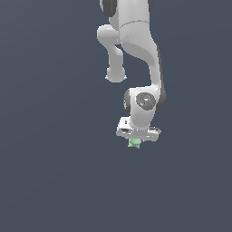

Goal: Pick up the object and move it to a goal position.

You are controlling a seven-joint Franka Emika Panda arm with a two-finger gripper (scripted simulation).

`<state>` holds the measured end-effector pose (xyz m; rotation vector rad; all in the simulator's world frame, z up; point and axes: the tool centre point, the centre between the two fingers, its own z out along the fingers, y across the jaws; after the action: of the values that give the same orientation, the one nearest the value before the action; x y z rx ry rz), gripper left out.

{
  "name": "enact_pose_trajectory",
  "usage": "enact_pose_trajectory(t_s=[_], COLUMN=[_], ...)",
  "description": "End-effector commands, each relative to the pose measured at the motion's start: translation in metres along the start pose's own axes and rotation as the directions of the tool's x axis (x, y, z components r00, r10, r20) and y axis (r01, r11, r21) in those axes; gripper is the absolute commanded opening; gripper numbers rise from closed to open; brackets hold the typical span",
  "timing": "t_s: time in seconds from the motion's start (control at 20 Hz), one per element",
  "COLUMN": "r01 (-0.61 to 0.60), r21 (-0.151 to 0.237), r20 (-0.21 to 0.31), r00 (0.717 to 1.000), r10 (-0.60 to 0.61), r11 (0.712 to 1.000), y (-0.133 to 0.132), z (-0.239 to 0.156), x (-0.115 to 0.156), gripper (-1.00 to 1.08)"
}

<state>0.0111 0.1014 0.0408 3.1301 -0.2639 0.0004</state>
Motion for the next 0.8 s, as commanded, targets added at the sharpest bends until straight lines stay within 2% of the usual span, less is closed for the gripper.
enact_pose_trajectory(t_s=[0.0, 0.4, 0.75], r01=[0.001, 0.000, 0.000], r21=[0.000, 0.000, 0.000], r20=[0.000, 0.000, 0.000], r00=[1.000, 1.000, 1.000], r10=[-0.001, 0.000, 0.000], r11=[1.000, 1.000, 1.000], y=[-0.001, 0.004, 0.017], z=[0.000, -0.007, -0.029], x=[0.000, -0.005, -0.022], gripper=[-1.00, -1.00, -1.00])
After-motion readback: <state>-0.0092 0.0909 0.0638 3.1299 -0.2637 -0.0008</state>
